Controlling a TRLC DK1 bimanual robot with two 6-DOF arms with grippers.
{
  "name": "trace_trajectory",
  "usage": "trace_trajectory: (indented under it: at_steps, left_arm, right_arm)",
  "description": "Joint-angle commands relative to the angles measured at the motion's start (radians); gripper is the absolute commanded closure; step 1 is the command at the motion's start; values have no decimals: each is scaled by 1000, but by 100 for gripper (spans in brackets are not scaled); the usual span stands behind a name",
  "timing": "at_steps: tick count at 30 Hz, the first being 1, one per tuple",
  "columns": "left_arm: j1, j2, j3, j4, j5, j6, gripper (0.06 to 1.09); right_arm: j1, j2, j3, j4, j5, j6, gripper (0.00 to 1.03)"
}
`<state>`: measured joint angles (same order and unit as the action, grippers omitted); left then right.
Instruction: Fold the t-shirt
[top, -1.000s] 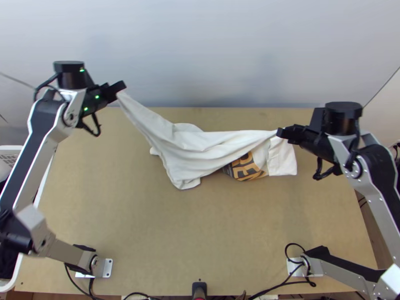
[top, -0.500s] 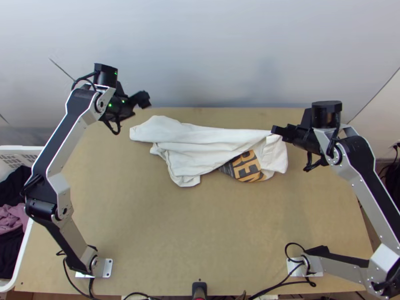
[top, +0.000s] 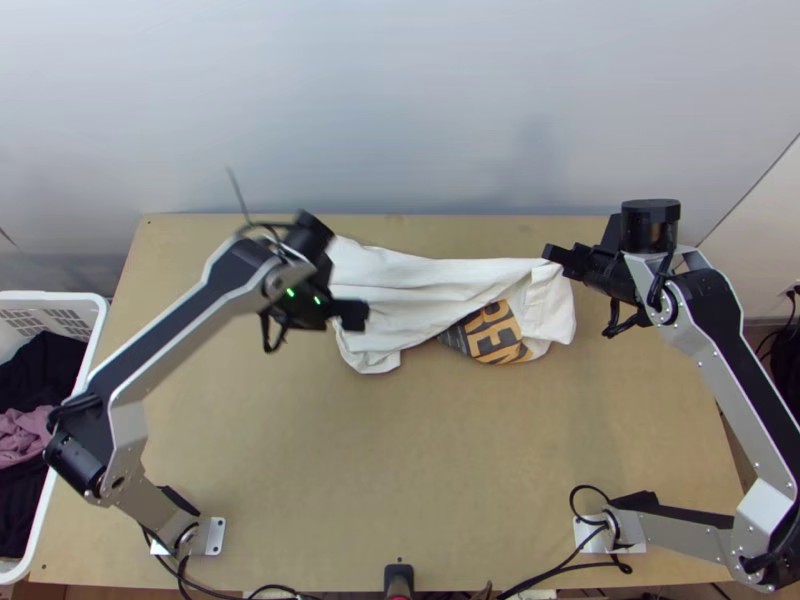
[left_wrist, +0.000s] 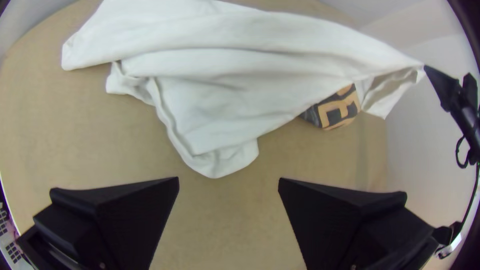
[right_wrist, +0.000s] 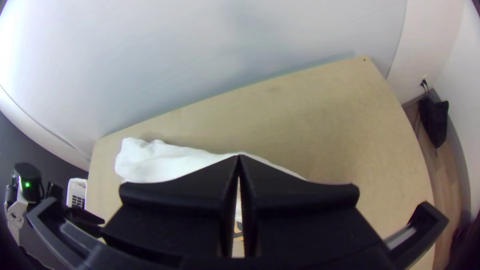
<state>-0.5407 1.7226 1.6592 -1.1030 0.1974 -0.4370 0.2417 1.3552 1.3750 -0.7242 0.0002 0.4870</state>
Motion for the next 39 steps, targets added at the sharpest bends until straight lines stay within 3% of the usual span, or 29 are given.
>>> trace_trajectory:
  at_steps: [1,9,21,28,37,39]
  left_arm:
    - [-168,20,-124,51,-56,-17,12]
    - [-185,68,-171,86,-148,-16,12]
    - [-165,109,-251,172,-188,-37,13]
    - [-162,138,-208,196,-188,-42,26]
    - [-148,175,-208,236,-188,-39,26]
    - [-142,178,-210,253,-190,-39,38]
  right_arm:
    - [-2,-7,-7,5,1,9,100]
    - [-1,-14,2,5,1,15,100]
    - [2,-13,1,14,-3,15,100]
    - [4,-22,9,11,-6,13,100]
    - [11,-34,2,0,-6,13,100]
    - [15,-34,4,-1,-6,13,100]
